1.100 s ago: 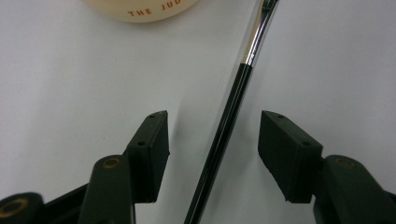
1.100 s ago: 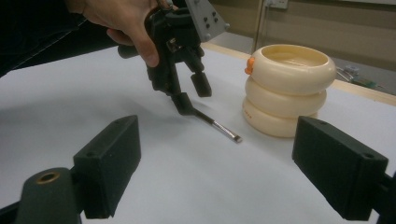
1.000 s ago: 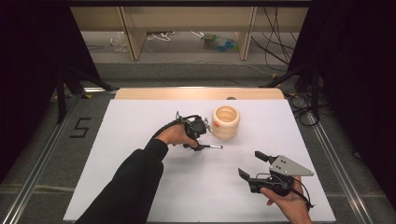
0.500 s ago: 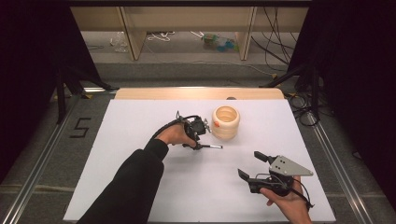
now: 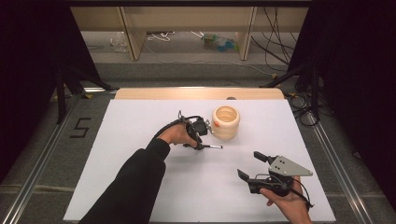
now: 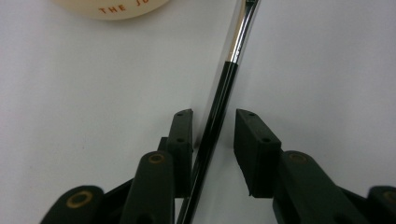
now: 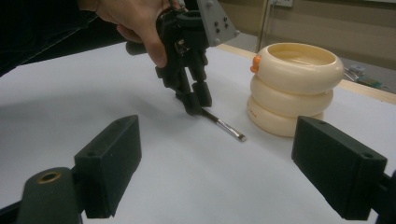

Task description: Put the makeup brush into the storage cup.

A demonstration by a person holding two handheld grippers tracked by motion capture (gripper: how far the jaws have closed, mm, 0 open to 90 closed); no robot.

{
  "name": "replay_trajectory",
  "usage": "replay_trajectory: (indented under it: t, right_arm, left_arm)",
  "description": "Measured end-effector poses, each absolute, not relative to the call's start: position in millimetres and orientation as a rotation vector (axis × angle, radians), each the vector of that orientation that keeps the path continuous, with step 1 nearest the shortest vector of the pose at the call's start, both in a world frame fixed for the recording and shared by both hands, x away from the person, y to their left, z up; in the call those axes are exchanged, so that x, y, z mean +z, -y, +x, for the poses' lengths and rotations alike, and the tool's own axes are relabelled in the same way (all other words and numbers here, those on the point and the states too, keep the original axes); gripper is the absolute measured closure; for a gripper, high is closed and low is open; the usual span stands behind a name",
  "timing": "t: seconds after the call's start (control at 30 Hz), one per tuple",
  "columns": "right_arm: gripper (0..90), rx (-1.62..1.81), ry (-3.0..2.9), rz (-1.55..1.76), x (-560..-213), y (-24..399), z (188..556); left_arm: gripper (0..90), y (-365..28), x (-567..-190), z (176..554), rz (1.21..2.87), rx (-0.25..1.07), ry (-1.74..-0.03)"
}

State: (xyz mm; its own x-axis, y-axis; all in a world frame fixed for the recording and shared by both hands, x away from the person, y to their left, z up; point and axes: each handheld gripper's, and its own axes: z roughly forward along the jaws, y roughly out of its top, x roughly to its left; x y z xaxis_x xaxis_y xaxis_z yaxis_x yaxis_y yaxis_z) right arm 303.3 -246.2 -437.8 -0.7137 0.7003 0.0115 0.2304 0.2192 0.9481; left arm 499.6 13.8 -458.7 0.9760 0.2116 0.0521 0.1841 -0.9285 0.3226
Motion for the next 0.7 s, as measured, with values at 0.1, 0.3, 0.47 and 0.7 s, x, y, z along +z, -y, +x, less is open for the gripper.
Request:
replay_trajectory:
  t: [0.1,0.3,0.47,0.7]
  right_arm:
    - [17.1,1.503,-2.08,0.857,-437.8,245.9,303.3]
    - [17.1,1.447,-2.097,0.838,-435.7,248.0,302.6]
    - [17.1,1.45,-2.12,0.861,-435.5,247.6,301.5]
    - [17.1,1.466,-2.087,0.83,-436.7,247.0,303.4]
  left_arm:
    - [71.6,-13.2,-458.6,500.0,2.809,0.107,-0.274]
    - [74.7,-13.0,-458.6,501.2,2.809,0.078,-0.289]
    - [76.5,-9.7,-458.0,500.6,2.83,0.078,-0.306]
    - [77.9,-3.9,-456.8,498.1,2.876,0.092,-0.309]
